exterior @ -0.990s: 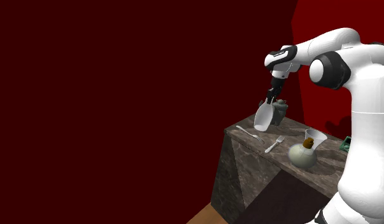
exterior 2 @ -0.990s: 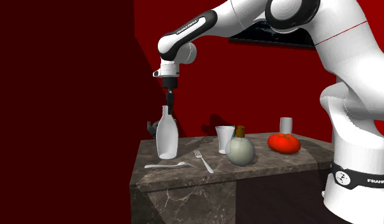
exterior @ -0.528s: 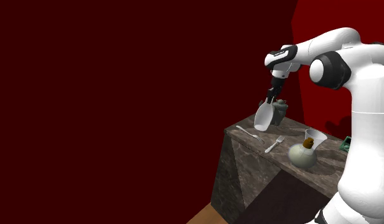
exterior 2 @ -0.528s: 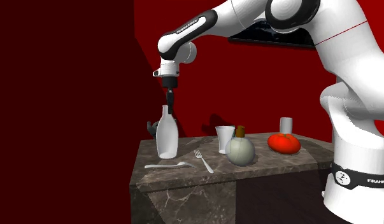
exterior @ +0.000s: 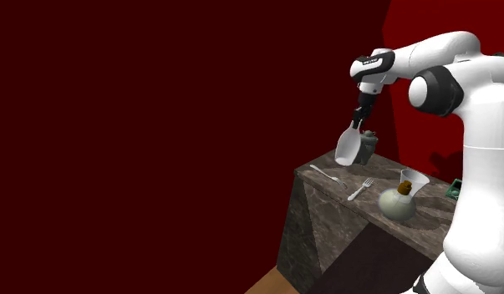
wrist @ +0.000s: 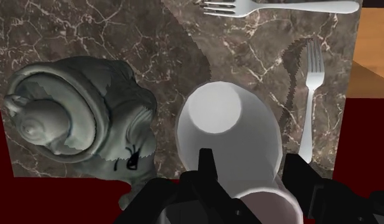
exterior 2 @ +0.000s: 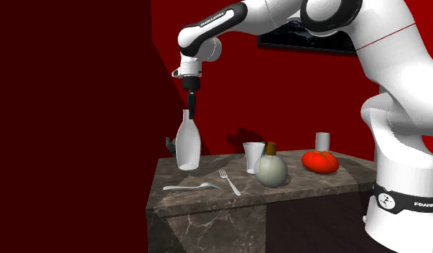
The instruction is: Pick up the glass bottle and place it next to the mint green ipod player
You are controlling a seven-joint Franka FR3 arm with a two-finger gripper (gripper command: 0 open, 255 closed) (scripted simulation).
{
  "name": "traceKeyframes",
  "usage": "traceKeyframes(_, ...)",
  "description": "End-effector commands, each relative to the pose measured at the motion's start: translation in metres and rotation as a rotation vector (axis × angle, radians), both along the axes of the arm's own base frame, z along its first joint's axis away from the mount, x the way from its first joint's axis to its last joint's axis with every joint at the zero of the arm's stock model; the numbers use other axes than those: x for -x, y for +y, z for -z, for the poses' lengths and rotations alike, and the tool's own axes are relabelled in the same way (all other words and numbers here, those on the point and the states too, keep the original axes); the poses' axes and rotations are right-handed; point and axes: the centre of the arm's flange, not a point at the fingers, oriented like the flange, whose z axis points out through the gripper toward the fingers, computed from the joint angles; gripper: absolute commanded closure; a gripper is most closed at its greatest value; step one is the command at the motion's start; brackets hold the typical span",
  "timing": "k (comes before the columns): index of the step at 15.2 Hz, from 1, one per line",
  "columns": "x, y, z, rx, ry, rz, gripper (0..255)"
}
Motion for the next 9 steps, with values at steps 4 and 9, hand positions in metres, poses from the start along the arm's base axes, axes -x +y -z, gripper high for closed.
traceKeyframes(4, 0.001, 0.0, -0.027, 0.0, 0.0, 0.0, 255)
traceKeyframes(9, 0.001, 0.0, -0.054, 0.0, 0.0, 0.0, 255)
